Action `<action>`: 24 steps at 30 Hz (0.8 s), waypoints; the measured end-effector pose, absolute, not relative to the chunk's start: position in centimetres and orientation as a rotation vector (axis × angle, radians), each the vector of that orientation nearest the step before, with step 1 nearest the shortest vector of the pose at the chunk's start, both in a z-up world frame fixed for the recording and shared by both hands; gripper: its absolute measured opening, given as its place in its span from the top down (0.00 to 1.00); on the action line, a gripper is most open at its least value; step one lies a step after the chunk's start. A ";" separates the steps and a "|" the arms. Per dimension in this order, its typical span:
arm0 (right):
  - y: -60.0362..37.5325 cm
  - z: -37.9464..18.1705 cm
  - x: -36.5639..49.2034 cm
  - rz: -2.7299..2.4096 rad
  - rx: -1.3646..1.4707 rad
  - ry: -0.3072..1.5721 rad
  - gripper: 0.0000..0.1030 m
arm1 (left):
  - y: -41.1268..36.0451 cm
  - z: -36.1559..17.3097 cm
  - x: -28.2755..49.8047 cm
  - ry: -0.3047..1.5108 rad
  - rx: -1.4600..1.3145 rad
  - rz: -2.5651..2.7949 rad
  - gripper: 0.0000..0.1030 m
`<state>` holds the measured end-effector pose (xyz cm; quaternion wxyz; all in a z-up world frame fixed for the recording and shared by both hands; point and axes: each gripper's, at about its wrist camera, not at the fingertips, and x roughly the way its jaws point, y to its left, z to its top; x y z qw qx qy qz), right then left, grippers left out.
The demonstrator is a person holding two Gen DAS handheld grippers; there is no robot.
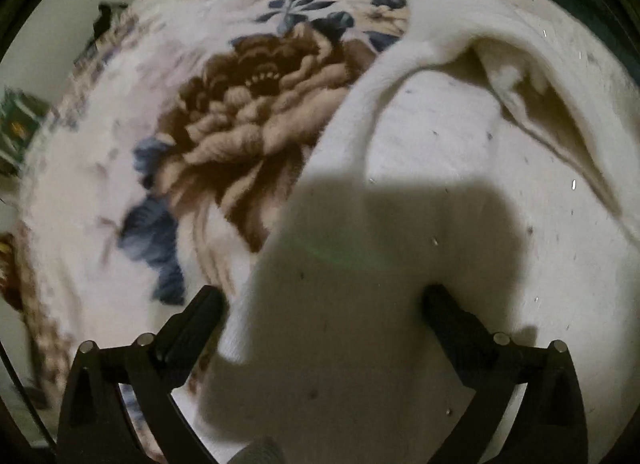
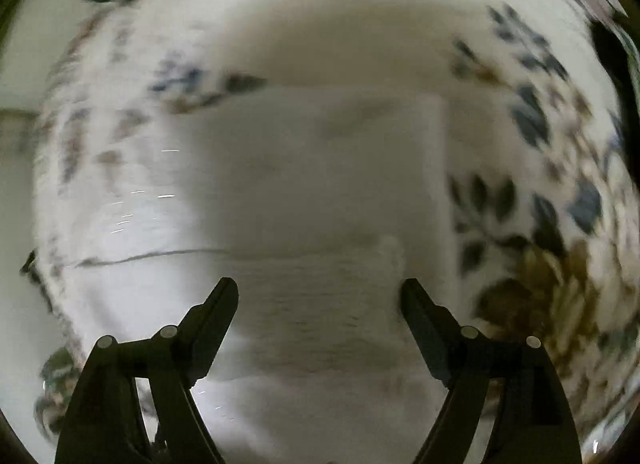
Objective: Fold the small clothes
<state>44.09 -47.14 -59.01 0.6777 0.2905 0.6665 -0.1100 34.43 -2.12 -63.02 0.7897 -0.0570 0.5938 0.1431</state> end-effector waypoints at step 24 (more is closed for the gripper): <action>-51.1 -56.9 41.9 -0.462 0.503 1.354 0.81 | 5.2 -56.8 40.6 1.211 -0.183 0.248 0.00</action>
